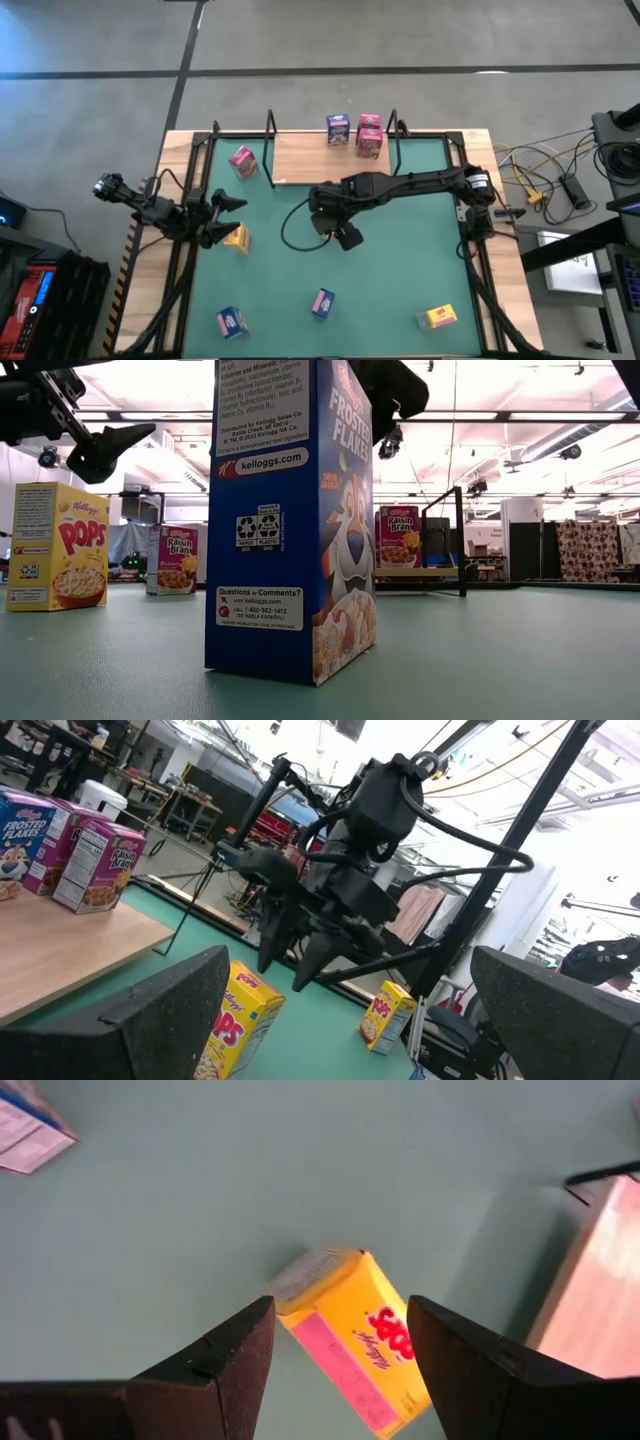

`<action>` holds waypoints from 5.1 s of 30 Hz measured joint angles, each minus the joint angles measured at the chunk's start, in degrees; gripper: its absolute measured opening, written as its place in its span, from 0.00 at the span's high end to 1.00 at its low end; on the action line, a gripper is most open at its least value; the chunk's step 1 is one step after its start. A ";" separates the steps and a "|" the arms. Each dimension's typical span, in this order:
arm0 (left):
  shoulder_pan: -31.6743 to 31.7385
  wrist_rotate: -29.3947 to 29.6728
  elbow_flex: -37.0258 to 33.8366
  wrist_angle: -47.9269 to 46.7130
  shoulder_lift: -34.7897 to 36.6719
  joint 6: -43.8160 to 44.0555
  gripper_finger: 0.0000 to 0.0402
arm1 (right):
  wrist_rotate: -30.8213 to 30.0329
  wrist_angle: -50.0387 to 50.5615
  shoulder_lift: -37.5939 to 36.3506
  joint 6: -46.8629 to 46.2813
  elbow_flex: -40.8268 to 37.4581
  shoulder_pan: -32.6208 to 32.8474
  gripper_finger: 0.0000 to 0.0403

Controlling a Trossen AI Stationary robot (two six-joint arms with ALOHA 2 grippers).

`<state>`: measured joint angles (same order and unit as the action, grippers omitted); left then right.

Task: Stack cereal on shelf
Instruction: Put the top right yellow cereal box on the shelf

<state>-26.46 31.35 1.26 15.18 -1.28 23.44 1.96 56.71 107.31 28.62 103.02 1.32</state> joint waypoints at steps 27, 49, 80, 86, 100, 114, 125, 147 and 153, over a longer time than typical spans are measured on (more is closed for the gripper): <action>0.00 -0.02 0.02 -0.02 0.00 0.00 0.01 | 2.44 1.32 1.66 13.95 -0.45 -1.16 0.13; 0.00 0.00 0.00 -0.02 0.00 0.00 0.01 | 2.45 0.16 1.66 15.59 -2.84 -4.43 0.28; -0.02 -0.02 0.02 0.00 0.02 0.00 0.01 | -5.62 -3.91 1.43 8.72 -3.02 -6.29 0.52; 0.00 -0.02 0.00 -0.01 0.01 0.00 0.01 | -5.70 -4.04 0.11 8.91 -2.99 -6.25 0.52; 0.00 -0.02 0.00 0.00 0.00 0.00 0.01 | -5.00 -13.98 -3.18 12.93 -2.91 -10.33 0.52; -0.01 -0.01 0.01 -0.02 0.00 0.00 0.01 | -4.99 -19.34 -3.28 4.45 -2.91 -17.56 0.52; -0.01 -0.01 0.01 0.00 -0.02 0.00 0.01 | -3.04 -20.18 -3.28 -2.26 -2.91 -22.09 0.52; -0.01 -0.02 0.00 -0.03 -0.02 -0.01 0.01 | -3.14 -21.84 -0.57 -3.25 -2.93 -23.91 0.52; 0.00 -0.02 0.00 -0.04 -0.02 0.00 0.01 | -3.00 -21.62 -0.57 -3.73 -2.93 -23.86 0.52</action>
<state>-26.46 31.33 1.26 15.14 -1.30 23.44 -1.04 35.09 106.74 24.89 100.09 -22.55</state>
